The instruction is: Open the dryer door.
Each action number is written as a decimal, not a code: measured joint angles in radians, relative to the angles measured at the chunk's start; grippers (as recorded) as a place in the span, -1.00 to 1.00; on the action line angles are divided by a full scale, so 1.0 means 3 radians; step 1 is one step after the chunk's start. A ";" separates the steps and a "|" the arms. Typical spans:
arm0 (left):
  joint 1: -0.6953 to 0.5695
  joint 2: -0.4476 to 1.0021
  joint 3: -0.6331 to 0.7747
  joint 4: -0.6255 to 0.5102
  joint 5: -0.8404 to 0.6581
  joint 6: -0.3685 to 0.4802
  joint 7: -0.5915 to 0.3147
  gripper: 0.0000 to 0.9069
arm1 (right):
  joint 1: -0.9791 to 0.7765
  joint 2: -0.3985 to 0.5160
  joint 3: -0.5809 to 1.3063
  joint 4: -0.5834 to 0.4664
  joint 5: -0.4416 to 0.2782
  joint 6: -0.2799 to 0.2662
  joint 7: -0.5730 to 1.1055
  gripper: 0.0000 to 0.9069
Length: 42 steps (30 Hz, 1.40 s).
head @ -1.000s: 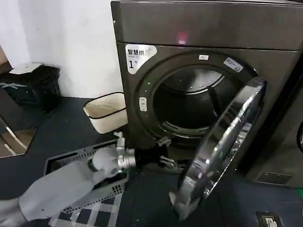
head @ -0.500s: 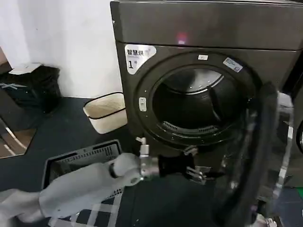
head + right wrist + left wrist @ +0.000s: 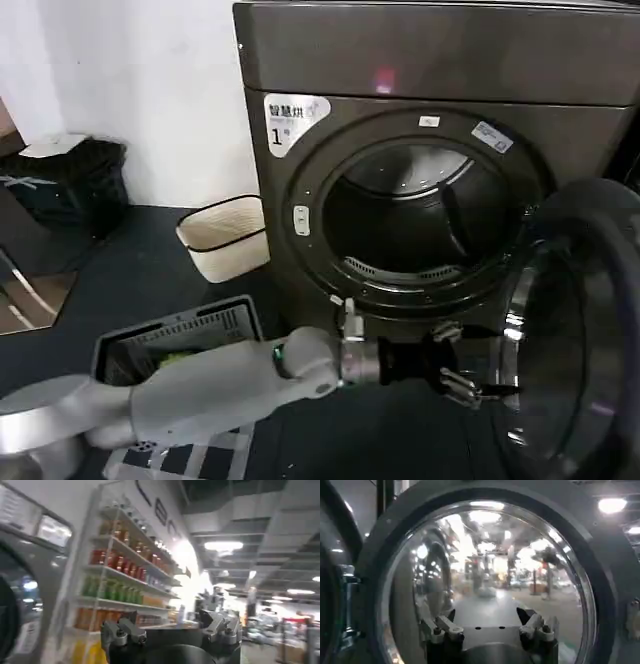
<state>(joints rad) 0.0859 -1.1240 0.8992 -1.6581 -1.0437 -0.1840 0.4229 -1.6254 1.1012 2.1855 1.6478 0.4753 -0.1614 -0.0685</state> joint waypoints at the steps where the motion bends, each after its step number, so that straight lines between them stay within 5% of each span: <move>1: -0.0024 -0.0031 0.0015 0.0021 0.0000 -0.0010 -0.0008 1.00 | -0.0010 -0.0002 0.0026 -0.0006 0.0003 0.0001 -0.0001 1.00; 42: -0.0247 -0.1285 0.0163 0.1149 0.0108 -0.0201 -0.0100 1.00 | -0.0045 -0.0024 0.0234 -0.0108 -0.0032 0.0045 0.0064 1.00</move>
<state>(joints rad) 0.0117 -1.5097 0.9482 -1.3134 -1.0114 -0.2443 0.3930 -1.6390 1.0939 2.2557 1.6154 0.4657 -0.1478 -0.0492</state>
